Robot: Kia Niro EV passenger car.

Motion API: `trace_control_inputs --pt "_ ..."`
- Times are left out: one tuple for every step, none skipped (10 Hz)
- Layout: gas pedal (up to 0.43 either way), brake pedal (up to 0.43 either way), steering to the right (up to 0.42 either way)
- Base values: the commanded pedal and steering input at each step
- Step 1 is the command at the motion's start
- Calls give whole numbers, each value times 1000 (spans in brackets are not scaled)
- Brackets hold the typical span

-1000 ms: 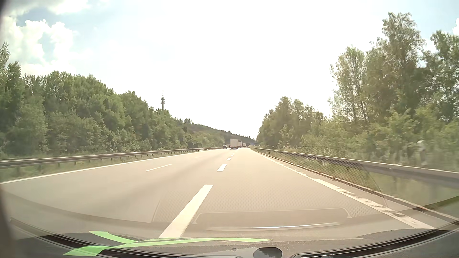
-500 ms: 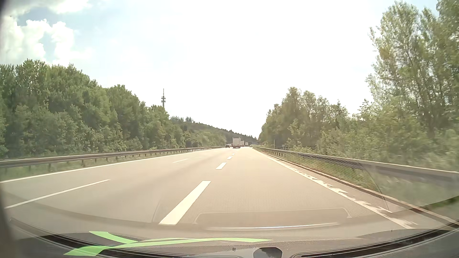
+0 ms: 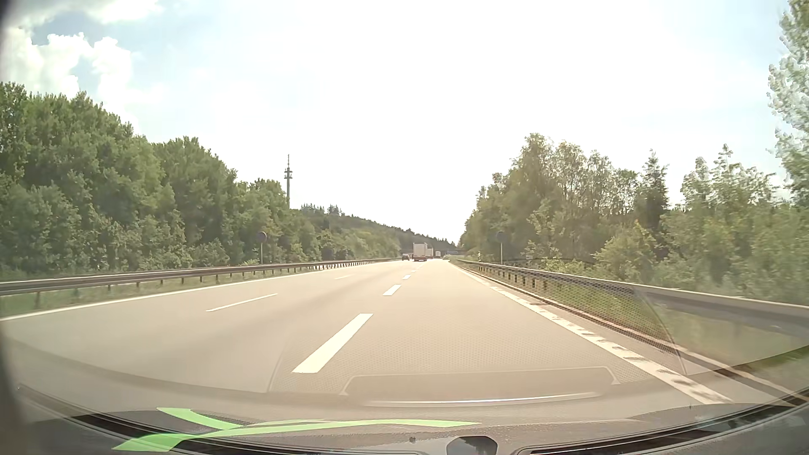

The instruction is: Follow the waypoints while adhering to traffic rules and regulations

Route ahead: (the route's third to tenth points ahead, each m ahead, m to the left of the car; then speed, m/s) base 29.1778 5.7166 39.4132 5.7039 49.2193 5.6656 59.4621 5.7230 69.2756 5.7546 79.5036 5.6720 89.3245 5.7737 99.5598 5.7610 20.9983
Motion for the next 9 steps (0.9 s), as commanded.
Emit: trace_control_inputs --pt "39 0 -5" --pt "39 0 -5" --pt "39 0 -5" --pt "39 0 -5" --pt "39 0 -5" --pt "39 0 -4" --pt "39 0 -4" --pt "39 0 -4" --pt "39 0 -4"
